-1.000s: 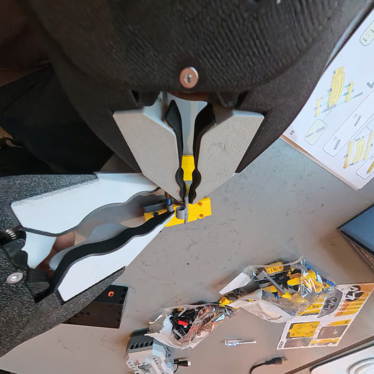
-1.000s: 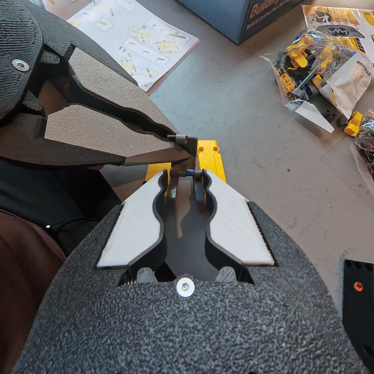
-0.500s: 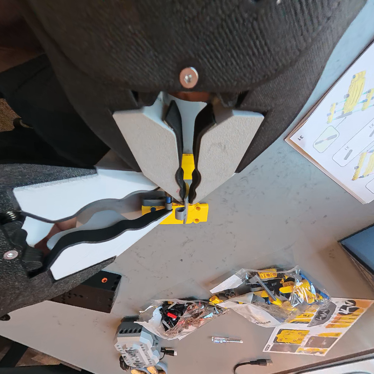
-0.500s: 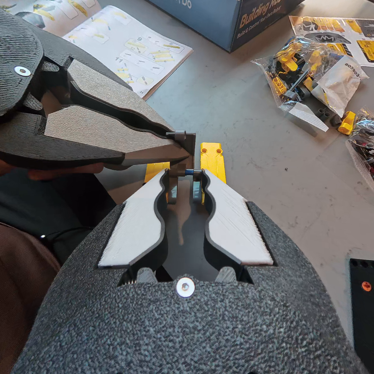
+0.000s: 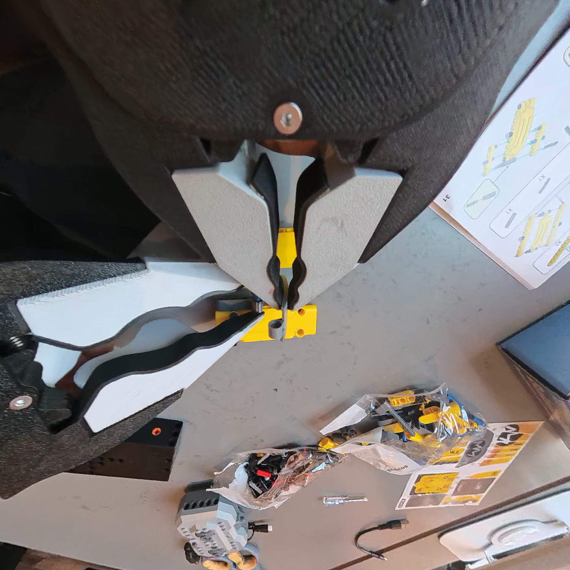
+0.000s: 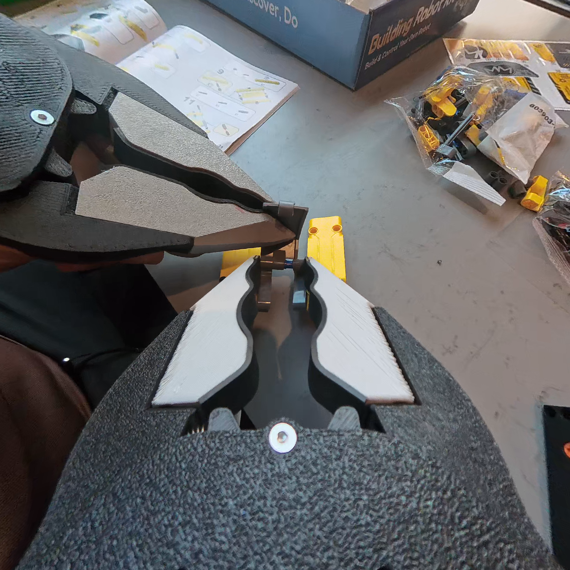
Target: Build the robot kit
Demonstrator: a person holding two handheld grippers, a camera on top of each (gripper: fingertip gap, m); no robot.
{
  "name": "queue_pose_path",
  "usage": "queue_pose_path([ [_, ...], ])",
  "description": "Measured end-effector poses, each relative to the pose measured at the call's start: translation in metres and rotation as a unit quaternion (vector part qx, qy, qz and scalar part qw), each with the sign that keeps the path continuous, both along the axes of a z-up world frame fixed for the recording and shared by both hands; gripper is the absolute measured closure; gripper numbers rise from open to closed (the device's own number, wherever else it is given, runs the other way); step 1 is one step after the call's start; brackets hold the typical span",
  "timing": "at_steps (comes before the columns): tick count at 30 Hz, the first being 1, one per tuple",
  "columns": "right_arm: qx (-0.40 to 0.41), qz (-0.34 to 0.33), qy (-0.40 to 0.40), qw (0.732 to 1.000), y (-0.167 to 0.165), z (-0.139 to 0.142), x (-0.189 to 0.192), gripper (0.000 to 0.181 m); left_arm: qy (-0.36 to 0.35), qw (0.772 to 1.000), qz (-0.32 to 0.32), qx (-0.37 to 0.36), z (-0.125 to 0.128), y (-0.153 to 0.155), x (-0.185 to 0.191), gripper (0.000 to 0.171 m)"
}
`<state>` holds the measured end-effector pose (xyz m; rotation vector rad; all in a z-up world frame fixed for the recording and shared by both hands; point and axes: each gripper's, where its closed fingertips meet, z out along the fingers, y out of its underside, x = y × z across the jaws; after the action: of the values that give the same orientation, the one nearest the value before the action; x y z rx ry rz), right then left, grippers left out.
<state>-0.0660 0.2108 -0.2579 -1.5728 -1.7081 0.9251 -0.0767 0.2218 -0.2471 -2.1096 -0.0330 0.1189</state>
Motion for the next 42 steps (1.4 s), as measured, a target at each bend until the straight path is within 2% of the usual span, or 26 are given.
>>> queue_pose_path([
  [5,-0.015,-0.003,0.003,1.0,0.0,0.001,0.002,0.154,0.004,1.0,-0.014,0.005,0.001,0.0,0.003,0.171],
  [10,-0.099,0.017,0.024,0.995,-0.01,0.011,0.011,0.158,0.042,0.996,-0.049,0.057,0.013,-0.005,0.013,0.171],
  [12,-0.122,0.022,0.014,0.992,-0.015,0.008,0.013,0.158,0.077,0.994,-0.057,0.055,0.011,-0.009,0.015,0.171],
  [15,-0.086,0.029,0.009,0.996,-0.017,0.005,0.013,0.157,0.112,0.991,-0.056,0.052,0.009,-0.012,0.014,0.171],
  [20,-0.054,0.036,0.007,0.998,-0.019,0.003,0.012,0.157,0.075,0.994,-0.063,0.044,0.008,-0.016,0.015,0.17],
  [22,-0.036,0.036,0.006,0.999,-0.019,0.002,0.012,0.157,0.051,0.994,-0.085,0.039,0.009,-0.02,0.017,0.152],
  [26,0.0,0.032,0.016,0.999,-0.019,0.002,0.01,0.157,0.019,0.992,-0.126,0.004,0.008,-0.036,0.012,0.131],
  [27,0.004,0.03,0.019,0.999,-0.02,0.002,0.01,0.157,0.013,0.99,-0.138,0.0,0.009,-0.04,0.011,0.115],
  [31,0.009,0.036,0.012,0.999,-0.022,0.003,0.009,0.144,0.0,0.982,-0.188,-0.023,0.004,-0.053,0.014,0.116],
  [36,0.0,0.041,0.002,0.999,-0.027,0.003,0.013,0.133,0.086,0.966,-0.238,-0.054,-0.009,-0.06,0.02,0.114],
  [39,0.002,0.041,-0.002,0.999,-0.028,0.002,0.013,0.134,0.115,0.961,-0.241,-0.067,-0.016,-0.058,0.02,0.117],
  [42,0.013,0.038,-0.004,0.999,-0.025,0.001,0.011,0.147,0.123,0.961,-0.239,-0.061,-0.016,-0.056,0.023,0.128],
])
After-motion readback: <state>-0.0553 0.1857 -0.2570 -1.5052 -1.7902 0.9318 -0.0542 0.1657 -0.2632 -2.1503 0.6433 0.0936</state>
